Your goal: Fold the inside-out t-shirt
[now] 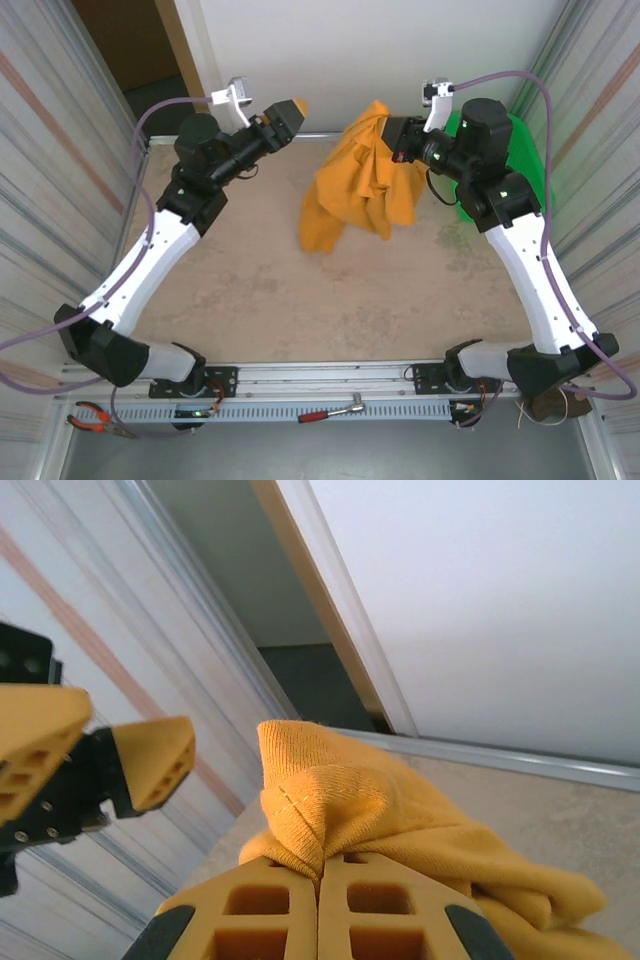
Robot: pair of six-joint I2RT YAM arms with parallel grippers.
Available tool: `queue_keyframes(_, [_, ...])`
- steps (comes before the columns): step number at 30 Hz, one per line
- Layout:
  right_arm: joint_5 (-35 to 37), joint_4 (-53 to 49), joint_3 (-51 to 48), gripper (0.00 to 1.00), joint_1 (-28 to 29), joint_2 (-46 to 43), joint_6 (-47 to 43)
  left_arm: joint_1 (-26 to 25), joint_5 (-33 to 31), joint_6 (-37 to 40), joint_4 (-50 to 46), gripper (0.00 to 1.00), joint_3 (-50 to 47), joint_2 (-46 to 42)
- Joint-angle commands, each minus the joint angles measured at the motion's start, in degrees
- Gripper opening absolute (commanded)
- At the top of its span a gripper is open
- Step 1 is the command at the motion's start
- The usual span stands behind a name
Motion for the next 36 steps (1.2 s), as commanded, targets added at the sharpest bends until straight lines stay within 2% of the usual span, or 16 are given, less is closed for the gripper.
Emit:
queue_keyframes(1, [-1.5, 0.6, 3.8, 0.0, -0.1, 0.4, 0.7, -0.1, 1.3, -0.9, 2.0, 0.76, -5.9, -4.4])
queue_keyframes(5, [-1.8, 0.8, 4.0, 0.0, -0.2, 0.9, 1.5, -2.5, -0.5, -3.9, 4.0, 0.78, -15.5, -8.9])
queue_keyframes(10, [-0.9, 1.3, 2.3, 0.0, -0.1, 0.7, 2.1, -12.7, -7.1, -6.7, 10.8, 0.8, -24.7, -11.2])
queue_keyframes(13, [-0.4, 2.2, 0.5, 0.0, -0.1, 0.5, 3.0, -20.3, -14.0, -6.5, 15.0, 0.8, -27.6, -10.7])
queue_keyframes(17, [-0.2, 4.2, -2.5, 0.0, 0.1, -0.2, 4.8, -26.0, -21.0, -4.9, 20.0, 0.81, -28.9, -9.0])
queue_keyframes(22, [0.2, 5.7, -5.2, 0.0, 0.8, -1.3, 6.2, -27.7, -25.2, -5.3, 25.7, 0.81, -30.0, -7.1])
queue_keyframes(33, [0.8, 6.2, -6.8, 0.0, 2.3, -2.5, 6.8, -27.7, -27.0, -7.7, 27.0, 0.8, -27.9, -0.7])
queue_keyframes(36, [0.6, 6.2, -7.1, 0.0, 2.5, -2.9, 7.1, -27.0, -27.6, -7.0, 27.8, 0.71, -27.0, 1.1])
